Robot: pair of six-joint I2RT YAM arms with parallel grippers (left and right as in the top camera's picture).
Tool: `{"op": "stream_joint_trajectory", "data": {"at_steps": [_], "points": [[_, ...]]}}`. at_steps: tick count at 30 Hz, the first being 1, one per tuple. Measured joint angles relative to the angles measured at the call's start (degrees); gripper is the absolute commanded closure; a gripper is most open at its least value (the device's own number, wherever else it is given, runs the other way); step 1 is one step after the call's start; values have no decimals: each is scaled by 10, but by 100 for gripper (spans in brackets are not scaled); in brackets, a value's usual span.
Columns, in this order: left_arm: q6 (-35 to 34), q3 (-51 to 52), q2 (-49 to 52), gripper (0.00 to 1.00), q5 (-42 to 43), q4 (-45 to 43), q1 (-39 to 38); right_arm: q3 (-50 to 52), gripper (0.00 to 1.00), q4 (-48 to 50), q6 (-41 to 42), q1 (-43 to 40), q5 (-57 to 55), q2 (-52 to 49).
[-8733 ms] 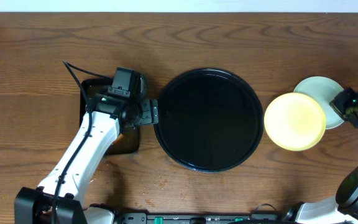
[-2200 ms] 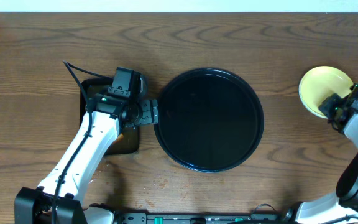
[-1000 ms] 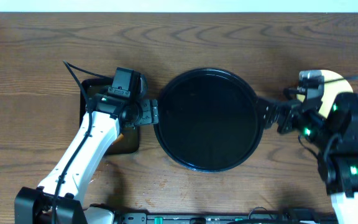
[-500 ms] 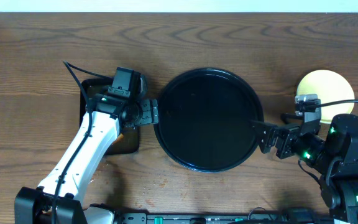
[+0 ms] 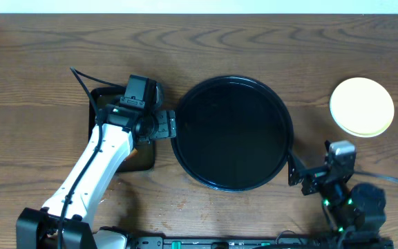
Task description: Clean dirty plates on tray and stack at the side
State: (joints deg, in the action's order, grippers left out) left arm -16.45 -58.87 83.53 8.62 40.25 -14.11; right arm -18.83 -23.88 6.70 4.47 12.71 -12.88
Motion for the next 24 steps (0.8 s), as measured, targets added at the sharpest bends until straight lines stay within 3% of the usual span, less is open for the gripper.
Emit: {"op": "stream_joint_trajectory", "data": {"at_steps": [5,10,24], "points": [[0,0,0,14,0,0,0,94,1,53,-3,0,-21,110],[0,0,0,14,0,0,0,170,1,192,-5,0,-27,121],[0,0,0,14,0,0,0,183,1,205,-7,0,-38,122]]}}
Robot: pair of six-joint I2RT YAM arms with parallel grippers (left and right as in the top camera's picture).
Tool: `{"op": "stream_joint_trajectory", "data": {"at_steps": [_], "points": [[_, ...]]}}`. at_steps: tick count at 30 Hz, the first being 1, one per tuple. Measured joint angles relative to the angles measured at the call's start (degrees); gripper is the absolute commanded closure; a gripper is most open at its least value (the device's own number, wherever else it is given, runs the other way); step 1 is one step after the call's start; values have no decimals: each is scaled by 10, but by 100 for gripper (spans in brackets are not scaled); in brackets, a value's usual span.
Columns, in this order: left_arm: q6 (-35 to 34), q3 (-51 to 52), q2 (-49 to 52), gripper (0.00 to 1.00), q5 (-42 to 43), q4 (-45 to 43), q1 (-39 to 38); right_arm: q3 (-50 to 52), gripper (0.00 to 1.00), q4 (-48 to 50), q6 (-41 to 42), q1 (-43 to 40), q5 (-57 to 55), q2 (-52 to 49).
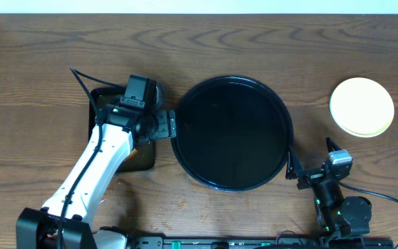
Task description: Clean dirty plates on tray and stack at the side
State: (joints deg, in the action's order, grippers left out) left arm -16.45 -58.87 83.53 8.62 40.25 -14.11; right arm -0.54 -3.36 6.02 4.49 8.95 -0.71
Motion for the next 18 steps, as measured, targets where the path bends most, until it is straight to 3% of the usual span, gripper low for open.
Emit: {"op": "stream_joint_trajectory", "data": {"at_steps": [18], "points": [[3,1,-17,14,-4,2,-8,0,1,0,0,0,0,0]]}}
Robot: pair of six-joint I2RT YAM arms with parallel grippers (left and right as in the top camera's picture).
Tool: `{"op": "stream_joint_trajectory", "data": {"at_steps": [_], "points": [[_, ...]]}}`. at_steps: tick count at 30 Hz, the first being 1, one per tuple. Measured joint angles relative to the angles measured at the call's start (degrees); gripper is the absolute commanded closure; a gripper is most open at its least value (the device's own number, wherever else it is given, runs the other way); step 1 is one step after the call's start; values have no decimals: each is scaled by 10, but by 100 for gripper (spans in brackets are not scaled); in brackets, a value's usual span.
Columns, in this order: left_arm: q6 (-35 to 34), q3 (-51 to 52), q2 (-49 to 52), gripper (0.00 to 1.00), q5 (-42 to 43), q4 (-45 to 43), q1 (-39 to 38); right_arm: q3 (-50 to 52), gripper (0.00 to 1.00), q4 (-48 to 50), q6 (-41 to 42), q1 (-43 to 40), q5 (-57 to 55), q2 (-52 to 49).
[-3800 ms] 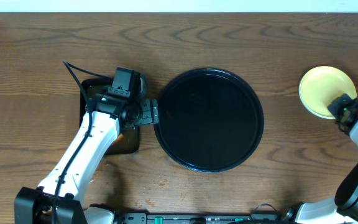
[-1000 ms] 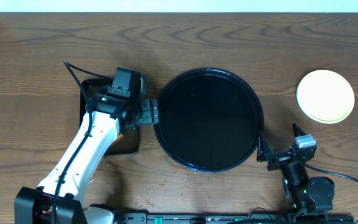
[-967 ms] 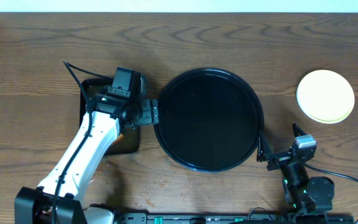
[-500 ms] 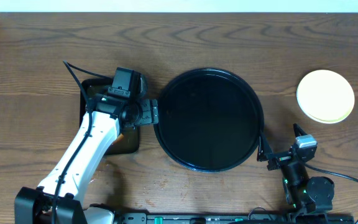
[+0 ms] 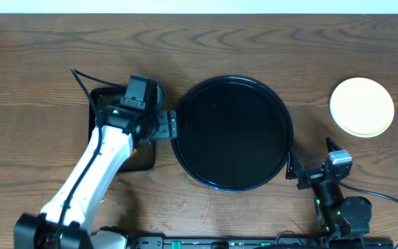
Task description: Clean dirty plates on tray and stack at the side
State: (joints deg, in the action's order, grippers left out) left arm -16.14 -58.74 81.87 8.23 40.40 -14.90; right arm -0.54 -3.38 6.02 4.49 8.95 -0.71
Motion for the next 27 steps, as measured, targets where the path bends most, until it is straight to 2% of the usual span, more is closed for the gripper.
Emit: {"op": "stream_joint_trajectory", "data": {"at_steps": [3,11,19,27], "points": [[17,17,-59,14,-33,12,-6,0,1,0,0,0,0,0],[38,106,-292,14,-83,9,-3,0,1,0,0,0,0,0],[40,279,-550,14,-97,-185,105,0,1,0,0,3,-2,0],[5,429,-748,14,-101,-259,134,0,1,0,0,3,-2,0]]}}
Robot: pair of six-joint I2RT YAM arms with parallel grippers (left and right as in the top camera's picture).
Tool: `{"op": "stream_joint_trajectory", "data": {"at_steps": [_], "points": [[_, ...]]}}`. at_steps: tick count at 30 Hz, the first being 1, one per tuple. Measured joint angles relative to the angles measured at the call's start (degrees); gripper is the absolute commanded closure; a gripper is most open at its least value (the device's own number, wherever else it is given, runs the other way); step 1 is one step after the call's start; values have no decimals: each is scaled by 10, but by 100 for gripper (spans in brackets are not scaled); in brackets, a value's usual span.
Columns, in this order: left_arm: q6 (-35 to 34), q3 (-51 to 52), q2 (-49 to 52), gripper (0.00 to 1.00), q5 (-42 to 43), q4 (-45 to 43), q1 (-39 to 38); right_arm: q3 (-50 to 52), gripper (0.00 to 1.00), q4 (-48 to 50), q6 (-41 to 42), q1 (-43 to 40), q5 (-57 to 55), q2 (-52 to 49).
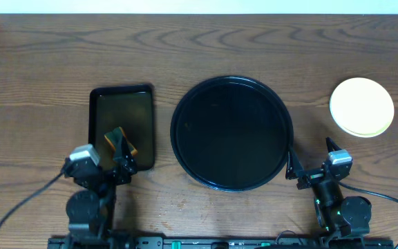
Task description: Clean dirty plates on tray and stack at the side
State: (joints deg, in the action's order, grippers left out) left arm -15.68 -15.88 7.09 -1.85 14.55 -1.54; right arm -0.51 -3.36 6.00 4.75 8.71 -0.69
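Observation:
The round black tray [230,181] lies in the middle of the table with nothing on it. A stack of cream plates [362,107] stands at the right. An orange and yellow sponge [110,142] lies in the near end of the small black rectangular tray [121,104]. My left gripper [123,158] is drawn back to the near left edge, its fingers spread over that tray's near end, one finger crossing the sponge. My right gripper [309,160] rests open just off the round tray's near right rim.
Cables run from both arm bases along the near edge. The brown wooden table [40,62] stretches to a pale wall at the back.
The left arm has pulled back from over the rectangular tray to the near left edge, uncovering the tray and the sponge. The right arm has not moved.
At first the left gripper hung over the rectangular tray beside the round tray's left rim, and the right arm sat slightly higher at the near right. The right arm then settled lower. The left arm stayed put, and now rests at the near edge.

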Motion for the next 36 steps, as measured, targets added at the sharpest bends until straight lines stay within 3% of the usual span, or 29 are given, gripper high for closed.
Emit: {"op": "stream_joint_trajectory", "data": {"at_steps": [4,9,36], "points": [[-18,64,-60,14,-1,-60,0,0,1,0,0,0,0,0],[-41,133,-62,14,-1,-103,0,0,1,0,0,0,0,0],[-51,137,-65,14,0,-114,-9,1,1,1,0,0,0,0]]}}
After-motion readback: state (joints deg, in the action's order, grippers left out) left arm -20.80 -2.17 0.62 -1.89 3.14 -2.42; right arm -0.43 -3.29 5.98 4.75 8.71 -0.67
